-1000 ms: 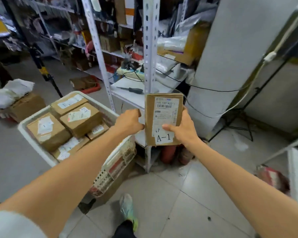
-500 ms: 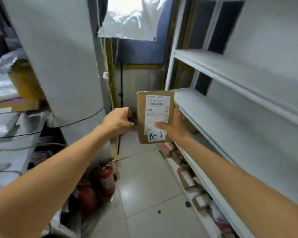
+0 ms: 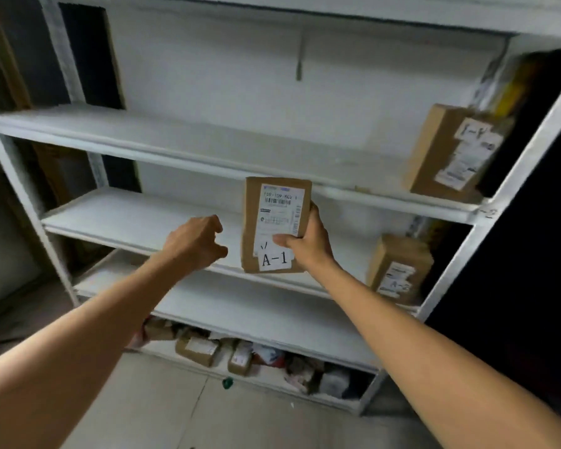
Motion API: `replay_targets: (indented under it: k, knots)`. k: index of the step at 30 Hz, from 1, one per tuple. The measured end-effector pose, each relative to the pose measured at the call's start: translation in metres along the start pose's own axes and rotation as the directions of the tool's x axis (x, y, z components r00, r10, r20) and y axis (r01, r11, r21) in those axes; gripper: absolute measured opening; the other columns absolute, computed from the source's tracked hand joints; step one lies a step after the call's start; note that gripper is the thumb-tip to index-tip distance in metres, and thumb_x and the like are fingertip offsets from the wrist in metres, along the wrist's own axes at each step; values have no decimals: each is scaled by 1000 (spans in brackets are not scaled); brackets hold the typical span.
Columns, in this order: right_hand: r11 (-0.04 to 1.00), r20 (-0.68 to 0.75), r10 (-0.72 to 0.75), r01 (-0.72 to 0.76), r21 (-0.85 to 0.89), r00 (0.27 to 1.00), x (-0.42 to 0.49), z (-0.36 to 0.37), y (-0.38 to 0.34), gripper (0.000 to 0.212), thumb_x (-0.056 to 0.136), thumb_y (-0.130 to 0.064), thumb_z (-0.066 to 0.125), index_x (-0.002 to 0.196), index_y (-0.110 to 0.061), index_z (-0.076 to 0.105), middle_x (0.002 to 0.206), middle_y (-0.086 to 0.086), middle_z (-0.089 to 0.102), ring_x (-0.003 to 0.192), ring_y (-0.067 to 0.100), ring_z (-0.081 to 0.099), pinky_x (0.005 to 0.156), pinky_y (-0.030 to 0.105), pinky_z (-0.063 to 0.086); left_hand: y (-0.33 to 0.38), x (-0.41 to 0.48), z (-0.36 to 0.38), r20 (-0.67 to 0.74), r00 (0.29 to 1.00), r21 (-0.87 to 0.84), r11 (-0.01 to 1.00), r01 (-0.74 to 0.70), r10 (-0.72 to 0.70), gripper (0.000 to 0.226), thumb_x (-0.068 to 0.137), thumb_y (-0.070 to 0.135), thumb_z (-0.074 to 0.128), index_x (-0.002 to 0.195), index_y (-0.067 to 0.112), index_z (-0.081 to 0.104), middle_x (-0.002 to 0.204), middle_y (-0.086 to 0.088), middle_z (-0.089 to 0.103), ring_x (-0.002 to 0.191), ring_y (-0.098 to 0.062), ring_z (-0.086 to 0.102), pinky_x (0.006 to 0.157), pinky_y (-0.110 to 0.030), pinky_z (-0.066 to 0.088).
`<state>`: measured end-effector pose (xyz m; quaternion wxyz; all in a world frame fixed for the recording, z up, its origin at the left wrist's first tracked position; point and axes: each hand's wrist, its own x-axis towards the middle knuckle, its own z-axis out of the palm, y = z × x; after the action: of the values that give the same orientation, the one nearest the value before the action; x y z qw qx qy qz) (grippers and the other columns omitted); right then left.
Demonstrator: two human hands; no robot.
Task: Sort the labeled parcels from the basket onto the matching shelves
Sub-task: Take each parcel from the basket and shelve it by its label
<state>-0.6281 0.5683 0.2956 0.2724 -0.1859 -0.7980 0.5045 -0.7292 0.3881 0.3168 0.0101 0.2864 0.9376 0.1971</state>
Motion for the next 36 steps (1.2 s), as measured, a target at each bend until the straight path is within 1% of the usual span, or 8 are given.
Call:
replay_targets:
  k: [6,11,15,20,26,31,33,36]
  knots:
    - [992,-208,106,-118,-48,972,-21,-74,30,76,75,-2,77,137,-12,33,127,4,59,109,14,57,64,5,44,74,28,37,89,969,-4,973,-230,229,48,82,31,69,126,21,52,122,-3,61,106,-25,59,85,-34,50]
    - [980,-311,165,-190,-54,936,-32,-113,47,65,75,-2,77,126,-9,39,124,6,61,115,23,58,76,22,52,116,46,53,133,940,-13,949,-314,313,46,83,31,68,125,22,52,120,-3,61,103,-25,60,86,-36,51]
    - [983,-363,125,-165,-81,923,-18,-139,40,66,76,0,76,129,-9,39,119,0,59,111,11,51,60,3,46,142,66,53,128,926,-27,935,-354,354,47,83,31,68,125,22,53,121,-4,61,102,-27,60,86,-37,52]
    - [997,-376,31,-56,-57,926,44,-170,5,83,75,-3,77,142,-15,29,129,1,58,118,15,52,91,23,48,174,106,27,83,919,-17,923,-385,385,45,82,33,69,124,23,53,119,-3,61,104,-25,59,80,-32,49]
    - [998,-334,-33,47,36,942,130,-189,-16,87,79,2,71,148,-9,19,141,8,47,132,21,41,99,27,40,204,164,-13,-37,922,-8,923,-385,385,44,84,31,69,124,22,54,117,-3,63,101,-24,61,79,-31,48]
    - [983,-327,-35,91,157,944,181,-196,7,91,77,16,64,148,-3,11,144,16,40,135,26,36,77,5,45,212,203,-16,-55,922,35,923,-382,384,44,84,32,67,124,22,53,118,-2,62,105,-24,59,79,-31,45]
    - [980,-323,-18,80,180,946,196,-195,22,91,75,17,65,148,-5,14,142,16,42,134,27,39,73,9,51,214,216,-10,-55,925,44,926,-375,377,43,84,30,67,125,23,53,118,-1,62,105,-24,59,79,-30,45]
    - [979,-302,33,30,201,953,207,-194,39,96,79,12,65,151,-9,4,144,14,41,134,26,40,92,26,48,216,231,1,-30,931,50,931,-362,363,43,84,29,67,124,23,54,118,-1,63,105,-24,59,80,-31,47]
